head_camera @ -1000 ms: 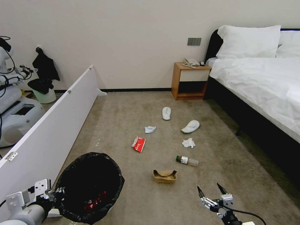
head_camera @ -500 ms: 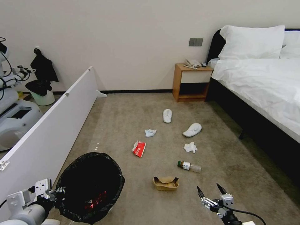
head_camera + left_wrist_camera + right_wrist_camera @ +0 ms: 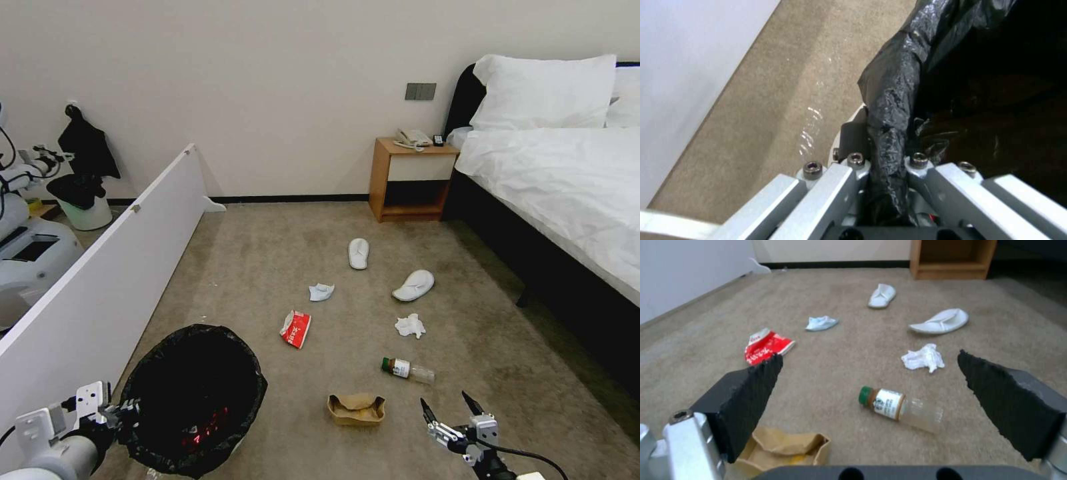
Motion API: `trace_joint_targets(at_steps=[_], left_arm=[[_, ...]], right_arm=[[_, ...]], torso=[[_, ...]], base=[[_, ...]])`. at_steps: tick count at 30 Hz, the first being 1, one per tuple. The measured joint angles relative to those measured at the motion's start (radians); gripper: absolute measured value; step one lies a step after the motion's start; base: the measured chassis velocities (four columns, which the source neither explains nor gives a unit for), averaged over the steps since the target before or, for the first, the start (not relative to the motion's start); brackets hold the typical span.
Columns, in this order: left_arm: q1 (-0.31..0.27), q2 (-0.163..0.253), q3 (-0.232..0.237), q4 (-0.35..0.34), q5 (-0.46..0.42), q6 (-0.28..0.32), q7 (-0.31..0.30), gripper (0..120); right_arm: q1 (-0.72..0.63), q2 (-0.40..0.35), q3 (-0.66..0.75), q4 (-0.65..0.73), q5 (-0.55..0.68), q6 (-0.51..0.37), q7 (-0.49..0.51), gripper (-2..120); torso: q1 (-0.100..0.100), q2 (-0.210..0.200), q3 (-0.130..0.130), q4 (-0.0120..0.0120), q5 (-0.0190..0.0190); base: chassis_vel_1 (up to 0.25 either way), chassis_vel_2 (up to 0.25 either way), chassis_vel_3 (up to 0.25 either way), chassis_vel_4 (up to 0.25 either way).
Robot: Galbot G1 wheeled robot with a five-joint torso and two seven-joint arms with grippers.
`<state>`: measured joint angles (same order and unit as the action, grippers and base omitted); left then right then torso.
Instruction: Pick up the trash bin, then pick up the garbage from the floor and place it into the trash bin.
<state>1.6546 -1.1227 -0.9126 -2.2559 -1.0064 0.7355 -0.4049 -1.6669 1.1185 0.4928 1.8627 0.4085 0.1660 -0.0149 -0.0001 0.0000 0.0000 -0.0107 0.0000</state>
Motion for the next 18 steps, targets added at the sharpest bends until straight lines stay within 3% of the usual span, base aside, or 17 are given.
trace_joint_targets(at_steps=[10, 18], left_arm=[[0.0, 0.0, 0.0, -0.001, -0.001, 0.0, -0.001, 2], [0.001, 0.0, -0.003, -0.002, -0.003, 0.0, -0.001, 2]], right_arm=[[0.0, -0.001, -0.003, 0.0, 0.0, 0.002, 0.001, 100], [0.008, -0.011, -0.007, -0.011, -0.005, 0.013, 0.001, 100]], torso=[[0.0, 0.0, 0.0, -0.0001, 0.0], [0.0, 0.0, 0.0, -0.0002, 0.0001]], base=[[-0.092, 0.073, 0.079, -0.073], [-0.017, 0.018, 0.026, -0.014]])
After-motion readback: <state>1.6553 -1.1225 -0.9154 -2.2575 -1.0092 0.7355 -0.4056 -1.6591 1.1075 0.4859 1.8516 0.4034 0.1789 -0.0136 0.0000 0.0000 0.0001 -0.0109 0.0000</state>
